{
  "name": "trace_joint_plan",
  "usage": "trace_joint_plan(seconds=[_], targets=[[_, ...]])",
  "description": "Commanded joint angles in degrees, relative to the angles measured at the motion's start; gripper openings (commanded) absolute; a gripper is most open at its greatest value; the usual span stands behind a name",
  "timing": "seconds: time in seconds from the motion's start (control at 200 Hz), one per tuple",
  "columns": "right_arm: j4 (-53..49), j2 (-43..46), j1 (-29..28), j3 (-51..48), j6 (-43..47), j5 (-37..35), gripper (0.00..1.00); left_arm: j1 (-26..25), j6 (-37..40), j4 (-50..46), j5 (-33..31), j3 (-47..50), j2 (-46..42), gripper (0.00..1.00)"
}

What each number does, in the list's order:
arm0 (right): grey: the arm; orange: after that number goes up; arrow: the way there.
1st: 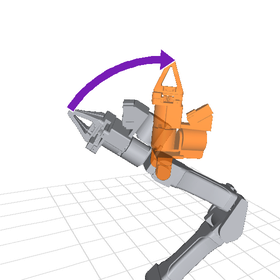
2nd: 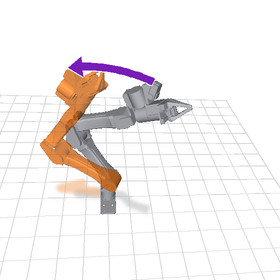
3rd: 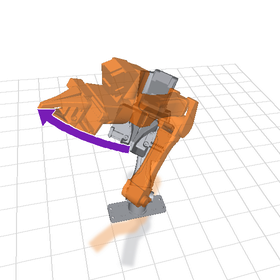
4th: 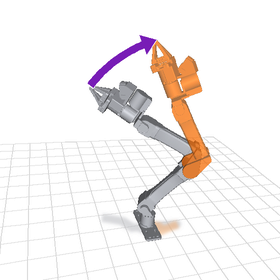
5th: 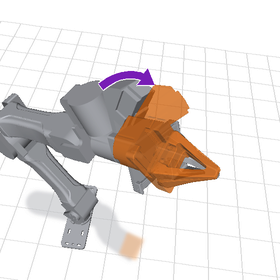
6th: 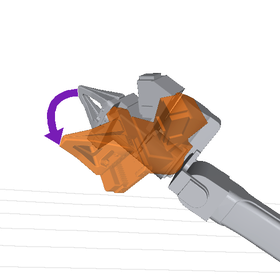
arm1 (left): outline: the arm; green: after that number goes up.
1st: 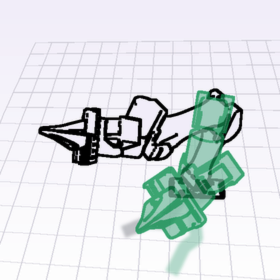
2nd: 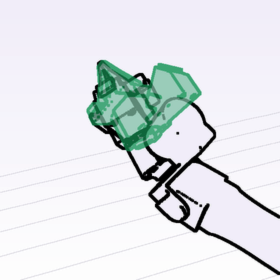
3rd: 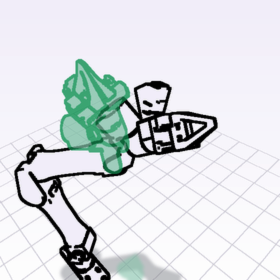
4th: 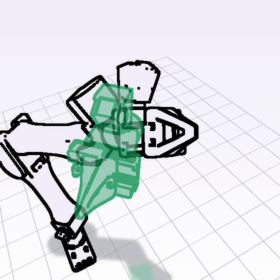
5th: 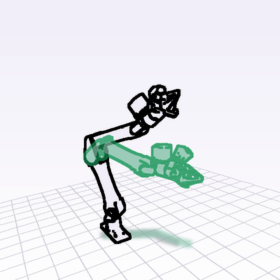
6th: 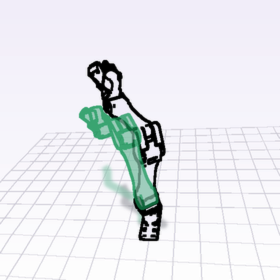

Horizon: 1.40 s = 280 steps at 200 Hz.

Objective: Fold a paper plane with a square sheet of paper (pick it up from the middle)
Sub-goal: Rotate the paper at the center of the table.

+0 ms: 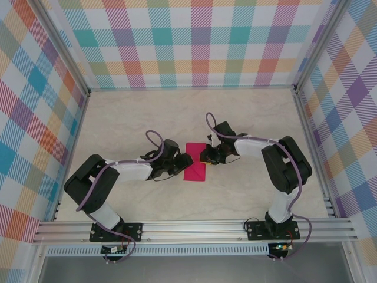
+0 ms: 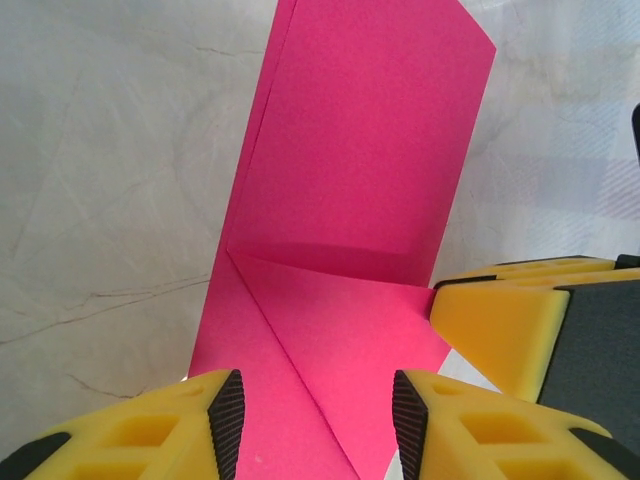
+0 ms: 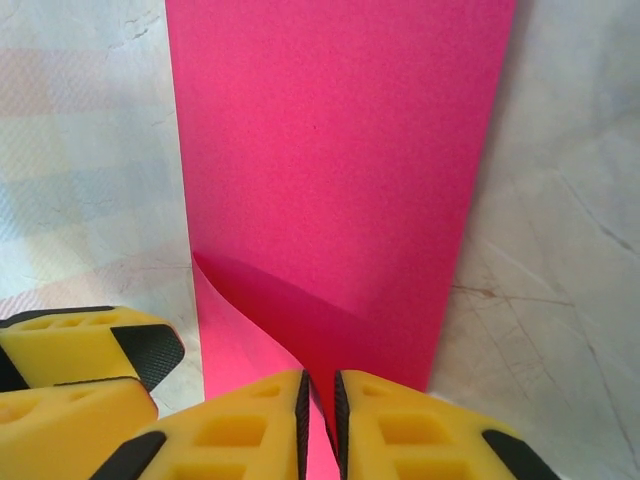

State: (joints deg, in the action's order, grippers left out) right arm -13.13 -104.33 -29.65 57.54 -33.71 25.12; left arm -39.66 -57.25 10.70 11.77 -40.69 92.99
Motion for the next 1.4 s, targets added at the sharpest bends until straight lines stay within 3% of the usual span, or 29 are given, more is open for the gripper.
trace_joint_plan(seconds=[0.0, 0.475, 0.92, 1.115, 1.395], targets=[[0.0, 0.0, 0.6, 0.3, 0.2, -0.8, 0.13, -0.6, 0.2, 0.6, 1.9, -1.9, 1.0, 0.45], [-1.5, 0.7, 0.9, 0.2, -0.6, -2.7, 0.1, -0.6, 0.5, 6.0, 4.5, -3.3, 5.3, 0.39], [-1.6, 1.6, 1.9, -0.4, -0.7, -1.5, 0.11, -0.7, 1.4, 3.9, 4.2, -6.9, 9.1, 0.28], [-1.9, 5.9, 2.1, -1.2, -0.6, -1.8, 0.22, -0.6, 2.8, 1.3, 3.3, -8.9, 9.8, 0.17], [-6.4, 15.0, 3.1, -3.2, -0.9, -13.0, 0.62, -0.6, 6.8, -4.6, 1.0, -10.2, 7.0, 0.04]])
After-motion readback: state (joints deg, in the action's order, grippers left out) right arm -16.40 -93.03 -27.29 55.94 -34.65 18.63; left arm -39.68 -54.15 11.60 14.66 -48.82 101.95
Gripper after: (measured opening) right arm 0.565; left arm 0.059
